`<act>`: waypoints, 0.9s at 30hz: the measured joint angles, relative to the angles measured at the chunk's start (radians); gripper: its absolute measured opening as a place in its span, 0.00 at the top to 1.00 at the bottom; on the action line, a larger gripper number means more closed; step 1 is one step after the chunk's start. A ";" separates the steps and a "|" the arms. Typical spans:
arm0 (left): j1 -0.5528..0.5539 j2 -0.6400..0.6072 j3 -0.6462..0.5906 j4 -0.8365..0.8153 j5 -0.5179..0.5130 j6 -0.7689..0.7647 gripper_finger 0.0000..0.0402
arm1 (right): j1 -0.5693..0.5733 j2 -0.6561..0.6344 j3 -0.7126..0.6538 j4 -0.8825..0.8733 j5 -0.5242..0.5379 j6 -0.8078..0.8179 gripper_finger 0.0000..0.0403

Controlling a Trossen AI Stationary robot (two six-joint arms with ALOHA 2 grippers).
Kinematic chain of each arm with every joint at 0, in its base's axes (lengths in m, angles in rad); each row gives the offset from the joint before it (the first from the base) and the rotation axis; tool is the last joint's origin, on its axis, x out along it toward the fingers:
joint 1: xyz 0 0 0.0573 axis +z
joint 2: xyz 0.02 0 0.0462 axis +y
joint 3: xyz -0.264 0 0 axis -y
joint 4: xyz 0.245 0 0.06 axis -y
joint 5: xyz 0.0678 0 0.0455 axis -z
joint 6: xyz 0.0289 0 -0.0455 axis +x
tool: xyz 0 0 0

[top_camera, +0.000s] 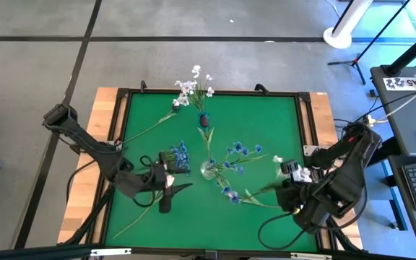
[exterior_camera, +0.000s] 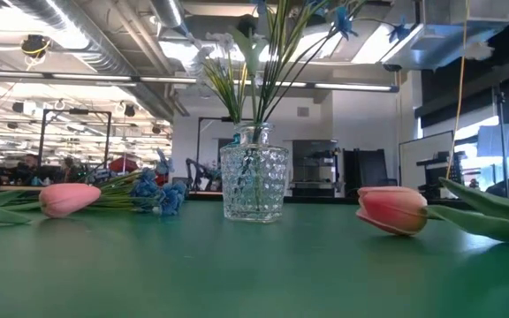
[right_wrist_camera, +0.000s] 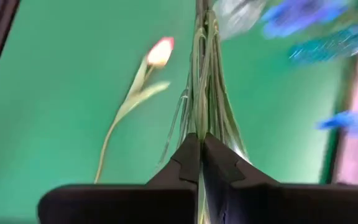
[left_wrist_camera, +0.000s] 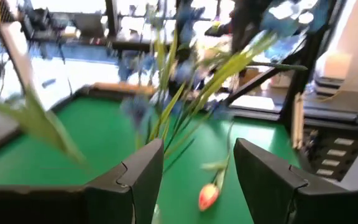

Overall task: Sort flowers into vase by color
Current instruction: Put the white flowers into the blue vase

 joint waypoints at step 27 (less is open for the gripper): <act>0.035 0.000 0.276 -0.010 -0.148 0.331 0.52 | -0.469 0.028 0.216 0.291 0.677 -0.989 1.00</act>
